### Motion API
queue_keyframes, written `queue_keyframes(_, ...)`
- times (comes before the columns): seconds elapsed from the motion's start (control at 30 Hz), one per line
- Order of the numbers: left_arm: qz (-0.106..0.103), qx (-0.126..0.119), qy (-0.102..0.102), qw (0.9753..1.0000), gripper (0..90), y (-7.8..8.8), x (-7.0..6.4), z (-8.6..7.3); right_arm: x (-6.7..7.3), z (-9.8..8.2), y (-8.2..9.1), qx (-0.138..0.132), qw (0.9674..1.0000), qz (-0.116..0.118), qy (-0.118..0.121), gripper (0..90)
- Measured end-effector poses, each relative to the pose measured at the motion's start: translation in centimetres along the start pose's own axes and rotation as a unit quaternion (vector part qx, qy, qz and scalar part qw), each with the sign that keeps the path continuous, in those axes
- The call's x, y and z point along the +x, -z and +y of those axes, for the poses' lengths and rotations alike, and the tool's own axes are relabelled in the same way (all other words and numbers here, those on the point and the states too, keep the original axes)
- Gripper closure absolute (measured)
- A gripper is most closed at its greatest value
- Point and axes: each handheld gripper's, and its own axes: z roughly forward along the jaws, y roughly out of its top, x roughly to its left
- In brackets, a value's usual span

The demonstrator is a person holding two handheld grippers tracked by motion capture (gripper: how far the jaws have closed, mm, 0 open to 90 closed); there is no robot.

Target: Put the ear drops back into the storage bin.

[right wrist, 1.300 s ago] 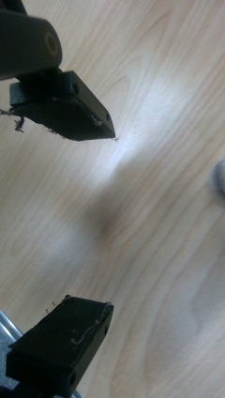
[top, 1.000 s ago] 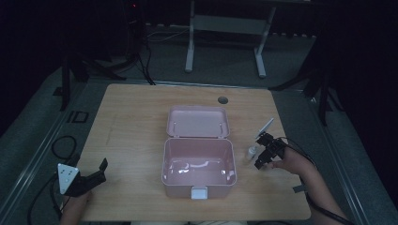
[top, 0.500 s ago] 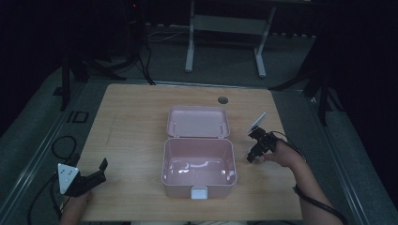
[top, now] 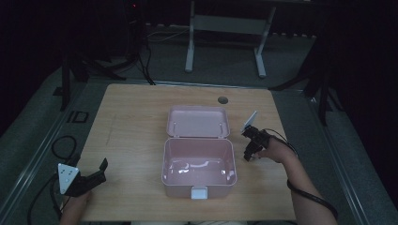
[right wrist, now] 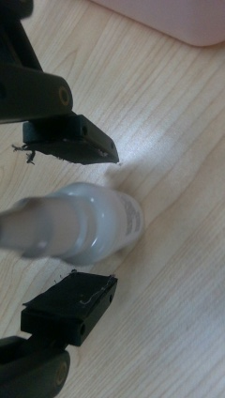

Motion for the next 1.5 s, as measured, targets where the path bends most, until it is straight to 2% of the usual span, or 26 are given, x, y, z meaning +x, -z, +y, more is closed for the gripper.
queue_keyframes(0.17,-0.001,-0.001,0.001,1.0,2.0,0.0,0.0,0.0,0.5,0.5,-0.2,0.005,0.9998,-0.012,0.018,46.0)
queue_keyframes(0.27,0.0,-0.001,0.001,1.0,2.0,0.0,0.0,0.0,0.4,0.6,-0.3,0.008,0.9998,-0.014,0.014,47.5)
queue_keyframes(0.3,0.0,-0.001,0.001,1.0,2.0,0.0,0.0,0.0,0.3,0.6,-0.3,0.012,0.9998,-0.013,0.011,52.0)
queue_keyframes(0.4,0.001,0.0,0.001,1.0,2.0,0.0,0.0,0.0,0.3,0.6,-0.3,0.013,0.9998,-0.012,0.011,52.2)
queue_keyframes(0.43,0.001,0.002,0.001,1.0,2.0,0.0,0.0,0.0,0.2,0.6,-0.4,0.016,0.9997,-0.014,0.012,57.6)
queue_keyframes(0.47,0.001,0.001,0.002,1.0,2.0,0.0,0.1,0.0,0.2,0.5,-0.4,0.016,0.9997,-0.01,0.013,58.9)
queue_keyframes(0.57,0.002,0.001,0.004,1.0,2.0,0.0,0.1,0.0,0.3,0.5,-0.4,0.016,0.9996,-0.014,0.02,59.4)
queue_keyframes(0.6,0.002,0.001,0.004,1.0,2.0,0.0,0.1,0.0,0.5,0.4,-0.3,0.018,0.9991,-0.019,0.033,59.5)
queue_keyframes(0.67,0.002,0.0,0.004,1.0,2.0,0.0,0.1,0.0,0.5,0.4,-0.3,0.018,0.9991,-0.019,0.035,59.5)
queue_keyframes(0.7,0.002,0.0,0.004,1.0,2.0,0.0,0.1,0.0,0.7,0.2,-0.1,0.018,0.9984,-0.022,0.049,59.5)
queue_keyframes(0.8,0.002,0.0,0.004,1.0,2.0,0.0,0.1,0.0,0.8,0.1,0.0,0.02,0.9979,-0.021,0.058,59.5)
queue_keyframes(0.97,0.002,0.001,0.004,1.0,2.0,0.0,0.1,0.0,1.4,-0.6,0.2,0.03,0.9925,-0.028,0.116,59.5)
queue_keyframes(1.07,0.003,0.001,0.004,1.0,2.0,0.0,0.1,0.0,1.7,-1.1,0.4,0.029,0.99,-0.03,0.134,59.5)
queue_keyframes(1.17,0.003,0.001,0.003,1.0,2.0,0.0,0.1,0.0,1.7,-1.4,0.5,0.027,0.9896,-0.03,0.138,59.5)
queue_keyframes(1.3,0.003,0.001,0.002,1.0,2.0,0.0,0.0,0.0,1.8,-2.3,0.7,0.023,0.9859,-0.012,0.165,59.5)
queue_keyframes(1.33,0.003,0.002,0.002,1.0,2.0,0.0,0.0,0.0,1.9,-2.6,0.7,0.024,0.9836,-0.01,0.178,59.5)
queue_keyframes(1.37,0.004,0.002,0.002,1.0,2.0,0.0,0.0,0.0,2.0,-2.8,0.7,0.026,0.9832,-0.006,0.181,59.5)
queue_keyframes(1.5,0.004,0.001,0.001,1.0,2.0,0.0,0.0,0.0,2.3,-3.6,0.6,0.035,0.9777,0.005,0.207,59.5)
